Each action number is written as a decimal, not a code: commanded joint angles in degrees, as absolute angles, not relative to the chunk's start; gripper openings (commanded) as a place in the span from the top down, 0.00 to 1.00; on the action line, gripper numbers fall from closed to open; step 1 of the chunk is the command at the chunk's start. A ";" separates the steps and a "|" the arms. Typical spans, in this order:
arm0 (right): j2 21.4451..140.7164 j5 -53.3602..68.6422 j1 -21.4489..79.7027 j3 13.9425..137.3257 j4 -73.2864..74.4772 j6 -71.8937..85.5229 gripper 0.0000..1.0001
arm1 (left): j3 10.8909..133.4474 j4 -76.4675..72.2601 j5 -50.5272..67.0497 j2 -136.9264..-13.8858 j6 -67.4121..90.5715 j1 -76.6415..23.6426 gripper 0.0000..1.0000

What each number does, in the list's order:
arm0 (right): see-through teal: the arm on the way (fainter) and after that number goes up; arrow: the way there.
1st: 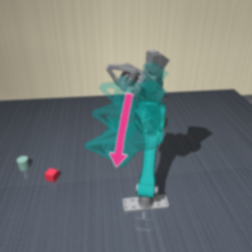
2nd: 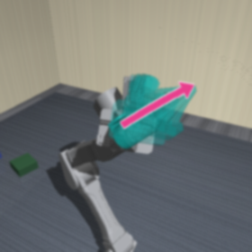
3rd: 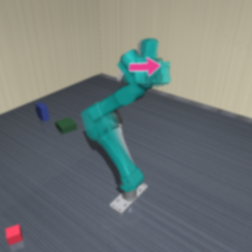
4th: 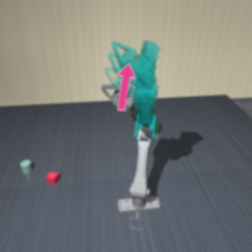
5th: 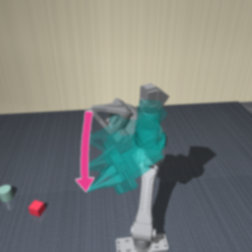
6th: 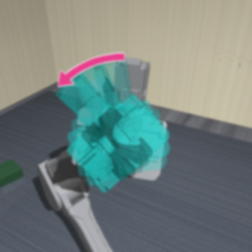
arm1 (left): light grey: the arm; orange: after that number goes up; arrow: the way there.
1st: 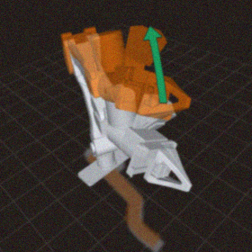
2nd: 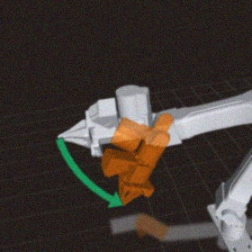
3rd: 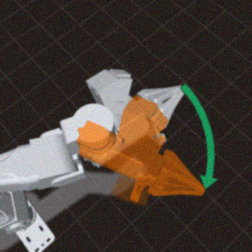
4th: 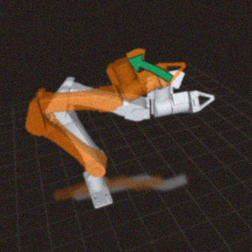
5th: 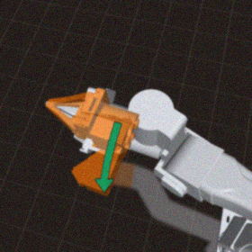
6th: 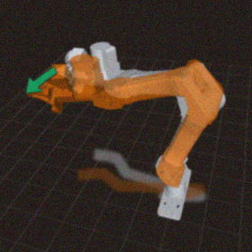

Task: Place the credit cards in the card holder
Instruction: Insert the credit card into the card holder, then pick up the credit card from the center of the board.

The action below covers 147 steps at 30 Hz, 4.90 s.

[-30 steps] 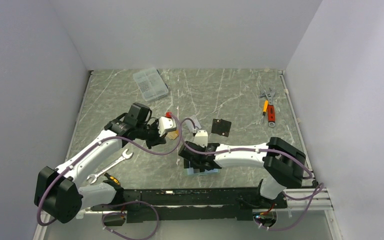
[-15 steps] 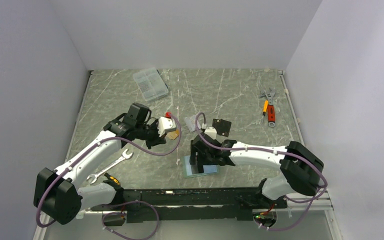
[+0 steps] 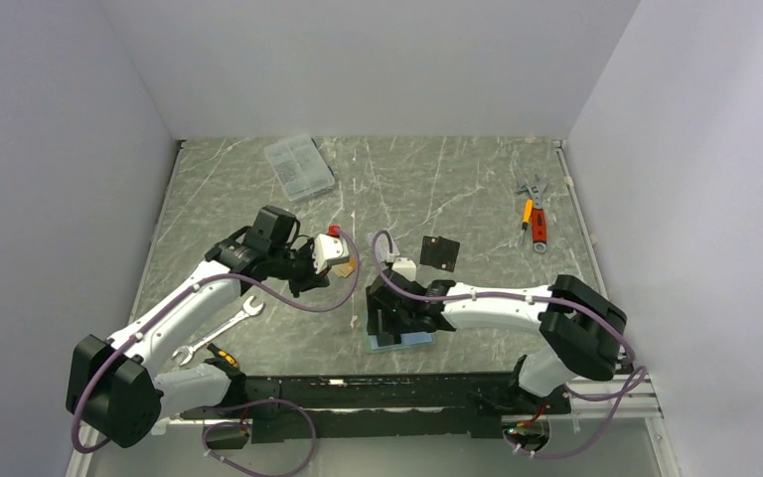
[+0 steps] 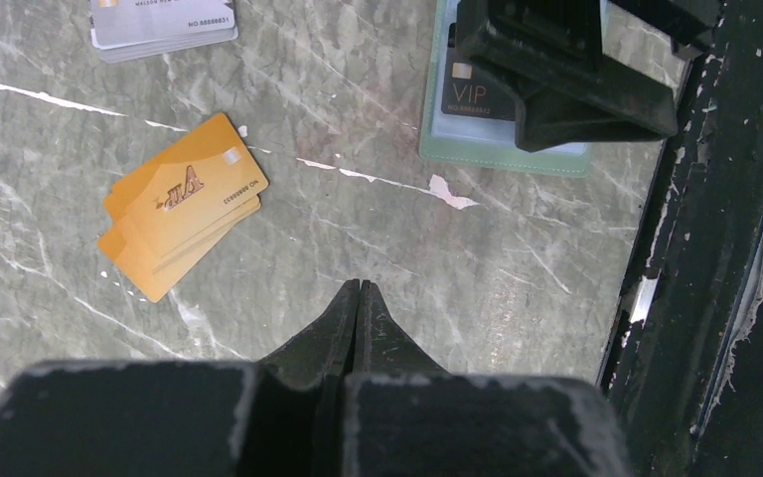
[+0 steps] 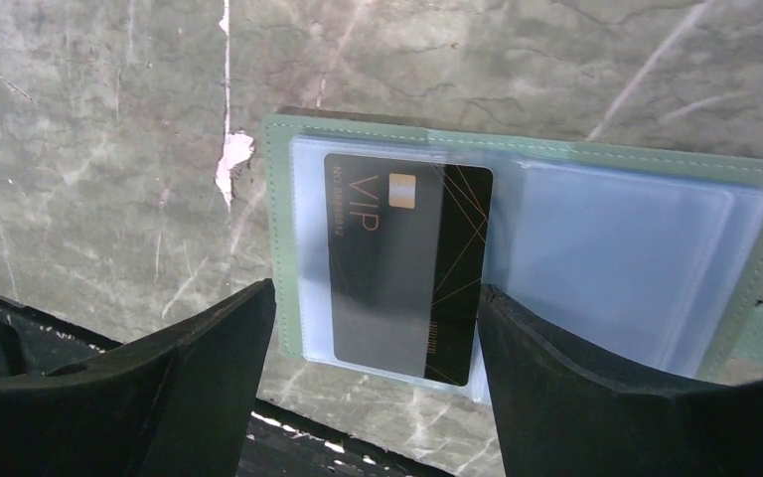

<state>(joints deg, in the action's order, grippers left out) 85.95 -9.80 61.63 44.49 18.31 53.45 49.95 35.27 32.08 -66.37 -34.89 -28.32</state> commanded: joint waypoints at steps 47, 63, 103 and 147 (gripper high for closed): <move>98.06 -24.33 72.67 58.66 27.94 52.88 0.30 | 49.65 35.73 33.49 -63.48 -36.21 -28.14 0.99; 99.56 -27.96 73.61 61.37 31.65 54.76 0.42 | 48.88 35.68 33.62 -62.85 -36.63 -28.14 0.99; 86.14 -26.52 68.54 57.93 24.81 48.23 0.00 | 56.38 41.58 22.75 -63.21 -32.62 -25.96 0.79; 111.13 21.68 32.81 76.11 5.83 34.09 0.38 | 70.76 26.26 28.88 -98.31 -30.88 -13.00 0.11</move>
<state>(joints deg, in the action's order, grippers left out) 112.42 18.37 34.59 76.75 9.76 33.61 68.29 27.22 30.04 -97.17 -28.03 -12.95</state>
